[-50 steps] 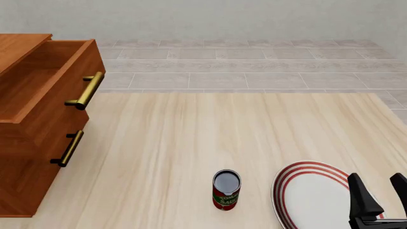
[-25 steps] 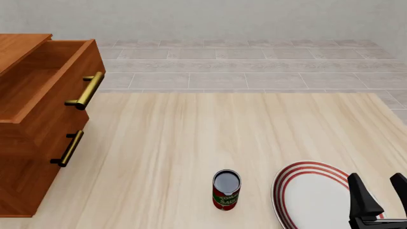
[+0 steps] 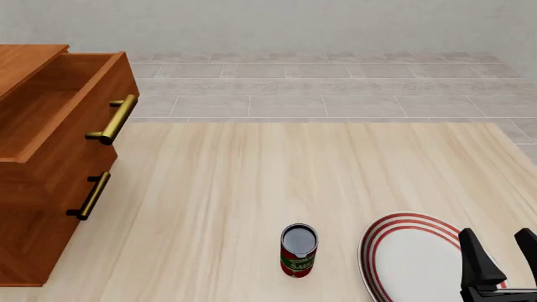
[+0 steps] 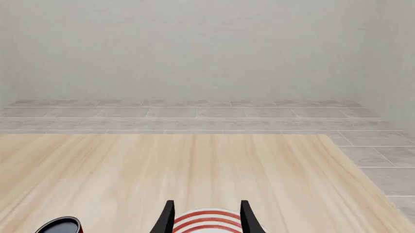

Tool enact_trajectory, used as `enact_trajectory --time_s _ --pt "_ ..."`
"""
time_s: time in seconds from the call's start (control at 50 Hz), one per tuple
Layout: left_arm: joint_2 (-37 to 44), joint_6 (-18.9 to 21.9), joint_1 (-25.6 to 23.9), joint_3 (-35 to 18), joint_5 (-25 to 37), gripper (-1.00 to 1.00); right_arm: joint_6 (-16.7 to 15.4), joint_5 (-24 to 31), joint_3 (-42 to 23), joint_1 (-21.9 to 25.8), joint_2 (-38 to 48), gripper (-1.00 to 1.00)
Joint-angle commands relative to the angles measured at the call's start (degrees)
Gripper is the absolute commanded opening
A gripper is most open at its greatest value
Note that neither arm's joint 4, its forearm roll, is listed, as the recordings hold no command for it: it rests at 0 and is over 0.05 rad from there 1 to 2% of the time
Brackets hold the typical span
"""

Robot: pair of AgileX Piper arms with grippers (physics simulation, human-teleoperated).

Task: Put the bowl on top of the cabinet.

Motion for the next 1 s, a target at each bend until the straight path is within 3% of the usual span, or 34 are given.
enact_trajectory --time_s 0.02,0.22,0.24,0.7,1.0 --pt "0.32 0.92 0.04 0.20 -0.72 -1.00 0.00 -0.01 0.00 0.01 0.02 1.00" --pt "2.11 0.51 0.90 0.59 -0.37 -1.00 0.00 0.01 0.00 -0.01 -0.01 1.00" --pt "1.48 0.54 0.93 0.90 -0.99 1.00 -0.01 0.01 0.00 0.00 -0.01 1.00" --pt "1.33 0.99 2.17 1.65 -0.97 1.00 0.00 0.00 0.00 0.00 0.00 1.00" --pt "-10.95 0.58 -1.07 2.97 -0.39 1.00 -0.01 0.00 0.00 0.01 0.00 1.00"
